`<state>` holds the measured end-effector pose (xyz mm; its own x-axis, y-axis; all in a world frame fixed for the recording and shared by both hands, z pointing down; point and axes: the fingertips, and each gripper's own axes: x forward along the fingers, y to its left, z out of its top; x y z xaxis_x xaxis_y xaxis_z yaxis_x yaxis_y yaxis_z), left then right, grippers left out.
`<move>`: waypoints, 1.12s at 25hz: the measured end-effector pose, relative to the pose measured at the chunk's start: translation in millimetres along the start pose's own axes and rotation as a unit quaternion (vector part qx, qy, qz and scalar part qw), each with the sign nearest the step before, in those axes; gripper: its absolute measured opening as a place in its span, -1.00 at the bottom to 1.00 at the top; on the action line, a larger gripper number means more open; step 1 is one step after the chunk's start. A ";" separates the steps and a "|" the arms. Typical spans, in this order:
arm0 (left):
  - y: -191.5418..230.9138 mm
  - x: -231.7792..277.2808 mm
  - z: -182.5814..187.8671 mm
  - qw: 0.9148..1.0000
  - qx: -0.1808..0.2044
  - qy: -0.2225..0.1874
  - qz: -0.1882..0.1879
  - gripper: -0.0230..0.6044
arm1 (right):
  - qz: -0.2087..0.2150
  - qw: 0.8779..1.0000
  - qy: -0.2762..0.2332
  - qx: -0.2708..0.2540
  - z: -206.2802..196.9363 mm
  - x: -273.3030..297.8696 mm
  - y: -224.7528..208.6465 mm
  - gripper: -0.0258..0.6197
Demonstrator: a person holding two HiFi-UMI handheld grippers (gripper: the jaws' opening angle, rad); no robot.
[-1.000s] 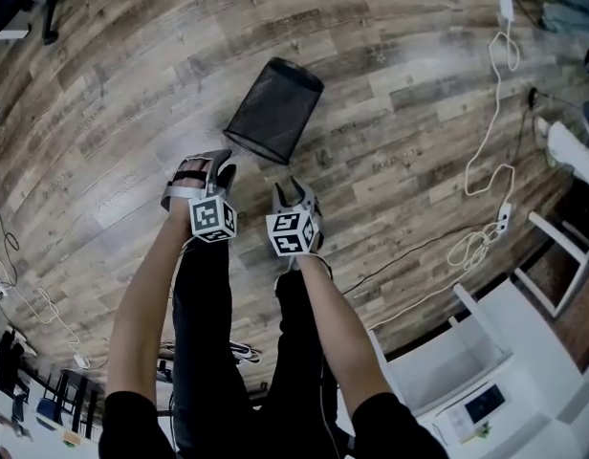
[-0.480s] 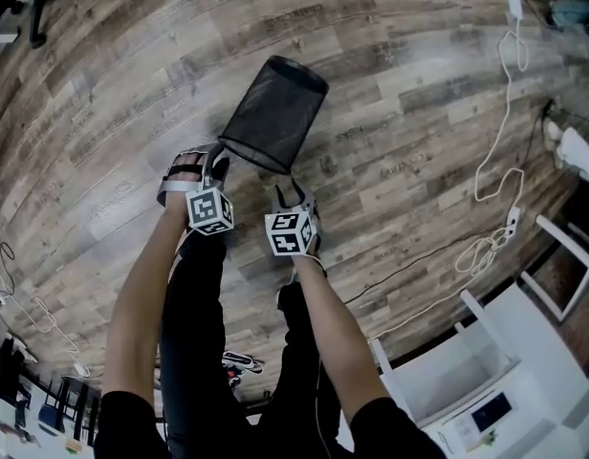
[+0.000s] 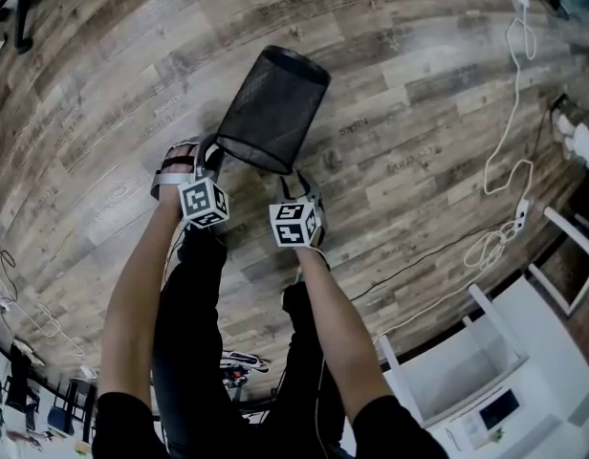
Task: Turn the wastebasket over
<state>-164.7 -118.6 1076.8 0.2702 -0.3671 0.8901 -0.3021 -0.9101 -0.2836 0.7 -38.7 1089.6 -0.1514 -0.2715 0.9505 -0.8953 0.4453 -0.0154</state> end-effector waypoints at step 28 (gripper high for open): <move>-23.4 -34.8 0.9 0.988 -0.131 0.017 -0.079 -0.73 | 0.004 0.999 -0.003 0.045 -2.9 -44.4 -16.5 -0.70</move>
<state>-166.1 -84.7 1052.2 0.3041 -0.2141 0.9283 -0.4868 -0.8725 -0.0418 23.4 -31.6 1048.5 -0.1608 -0.2725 0.9486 -0.9278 0.3697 -0.0510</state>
